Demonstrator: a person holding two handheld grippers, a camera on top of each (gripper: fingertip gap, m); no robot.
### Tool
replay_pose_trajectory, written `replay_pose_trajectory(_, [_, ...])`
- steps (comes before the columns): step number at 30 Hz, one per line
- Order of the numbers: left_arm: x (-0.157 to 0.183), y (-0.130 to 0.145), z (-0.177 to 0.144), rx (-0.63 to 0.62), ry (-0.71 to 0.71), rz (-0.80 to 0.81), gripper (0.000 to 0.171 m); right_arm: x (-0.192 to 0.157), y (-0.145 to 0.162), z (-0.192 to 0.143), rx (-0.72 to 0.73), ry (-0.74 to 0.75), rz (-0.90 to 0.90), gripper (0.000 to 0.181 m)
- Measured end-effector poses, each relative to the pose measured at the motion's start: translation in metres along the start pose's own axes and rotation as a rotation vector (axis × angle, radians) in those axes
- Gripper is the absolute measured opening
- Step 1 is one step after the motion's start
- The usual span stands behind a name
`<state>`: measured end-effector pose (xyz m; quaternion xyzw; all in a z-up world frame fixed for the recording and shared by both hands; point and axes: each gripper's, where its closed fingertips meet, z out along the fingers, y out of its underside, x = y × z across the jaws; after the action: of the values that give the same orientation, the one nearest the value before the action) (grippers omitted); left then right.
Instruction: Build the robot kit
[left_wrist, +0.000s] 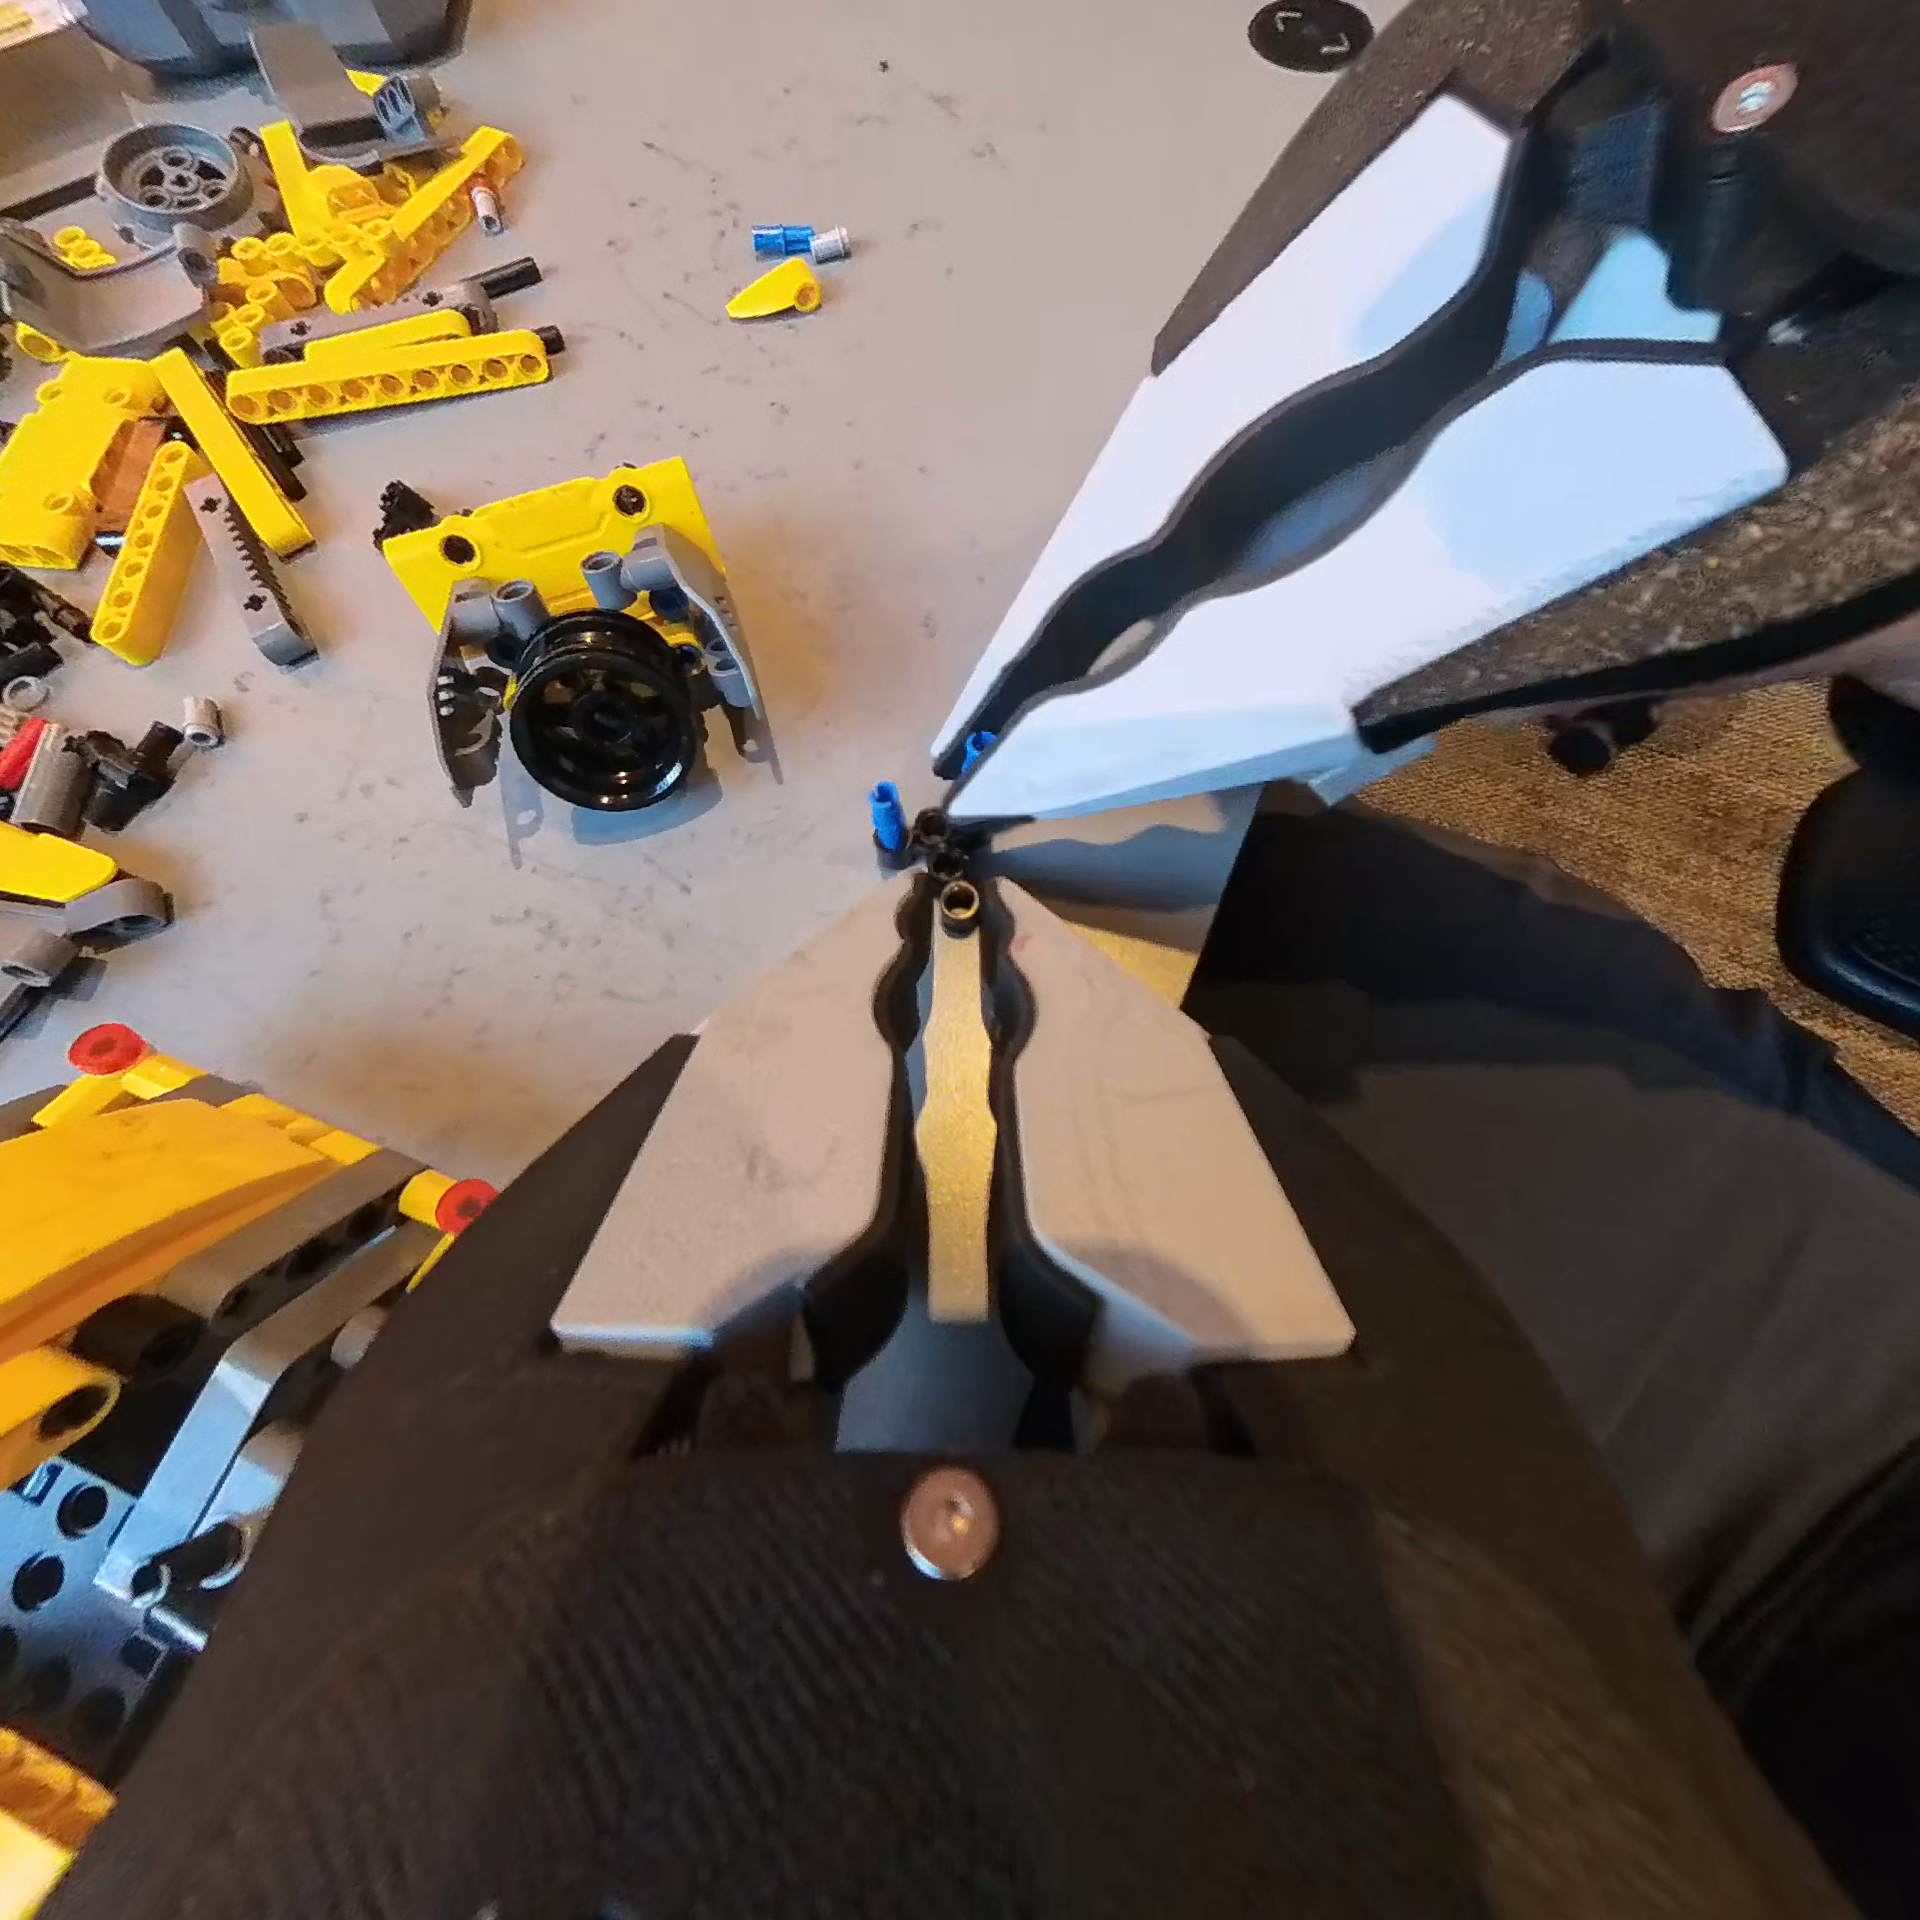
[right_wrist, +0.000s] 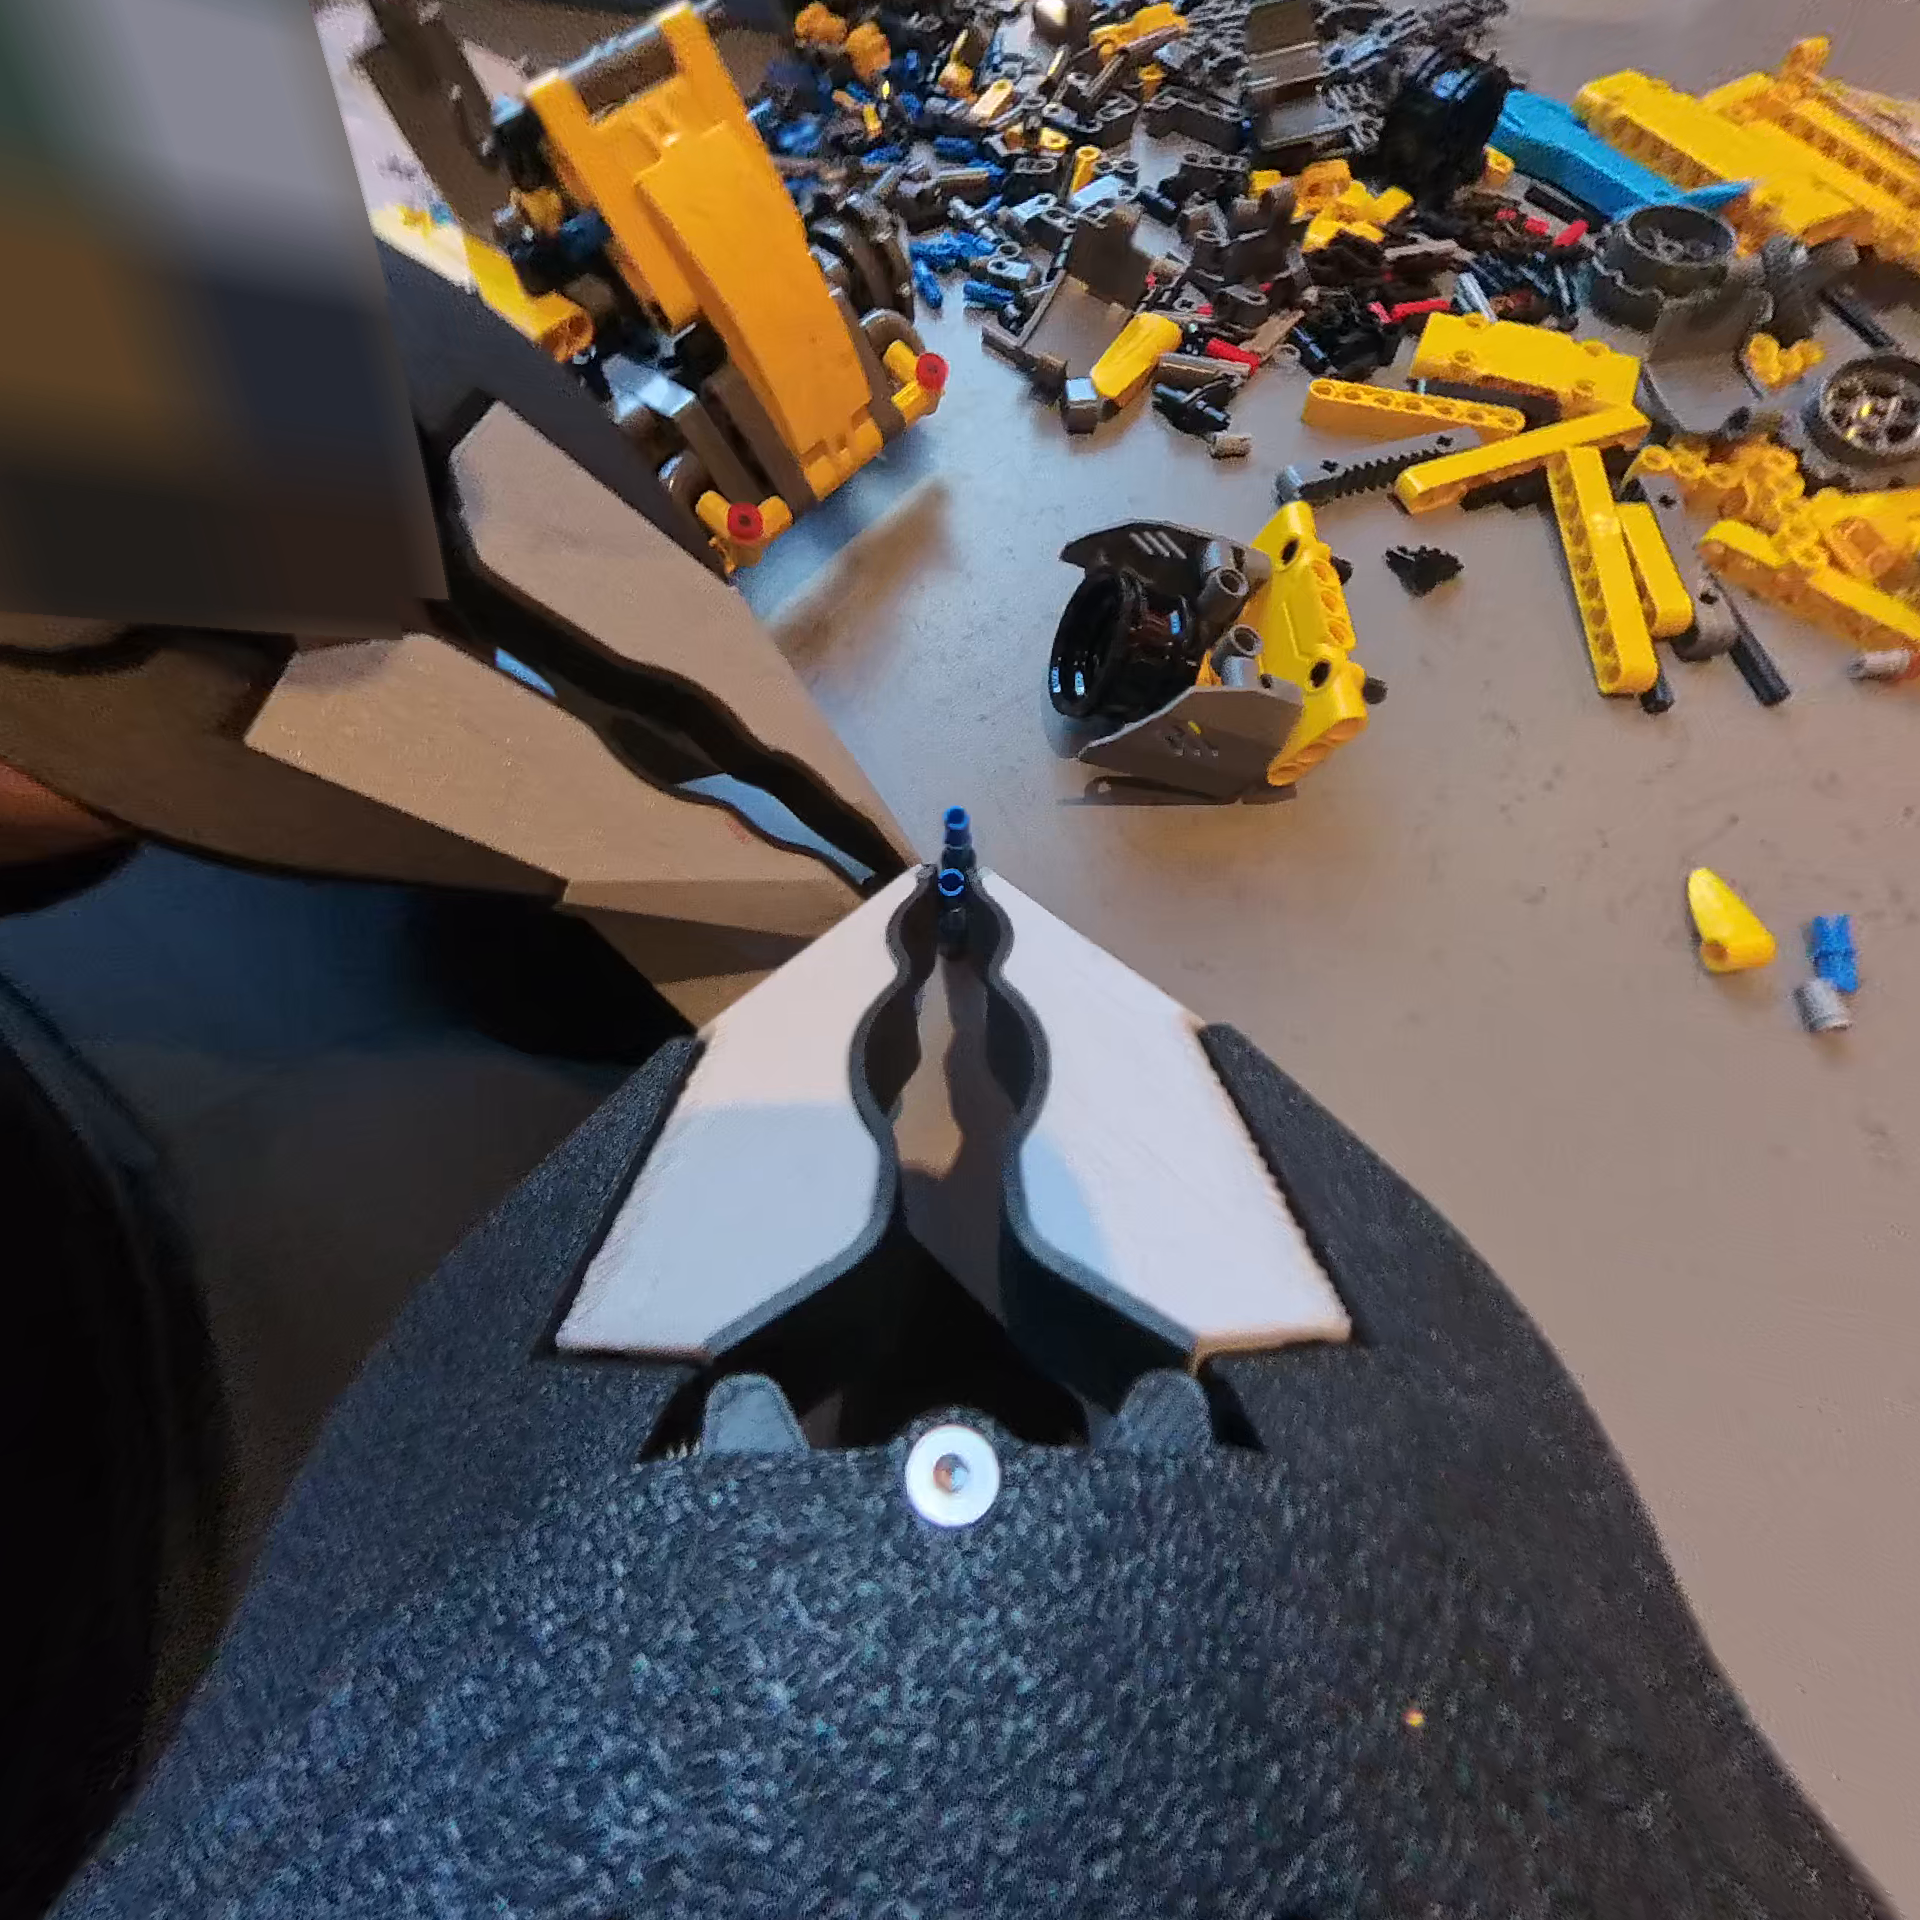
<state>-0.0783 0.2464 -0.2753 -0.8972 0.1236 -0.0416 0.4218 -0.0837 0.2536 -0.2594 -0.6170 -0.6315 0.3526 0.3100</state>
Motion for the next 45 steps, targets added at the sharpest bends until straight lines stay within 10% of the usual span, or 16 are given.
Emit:
replay_pose_trajectory(11, [-0.001,0.0,0.0,0.002,0.006,-0.018,0.005,-0.003,0.004,-0.002,-0.04,-0.004,-0.301,0.004])
replay_pose_trajectory(19, [-0.002,0.0,0.0,0.004,0.002,-0.022,0.005,-0.001,0.004,0.001,-0.155,-0.201,0.001,0.004])
replay_pose_trajectory(24, [-0.003,0.0,0.0,0.006,0.0,-0.035,0.005,-0.001,0.006,0.006,-0.278,-0.119,-0.199,0.004])
replay_pose_trajectory(45, [-0.003,-0.002,-0.001,0.028,-0.014,-0.022,0.005,-0.002,-0.001,-0.002,-0.043,-0.129,-0.066,0.014])
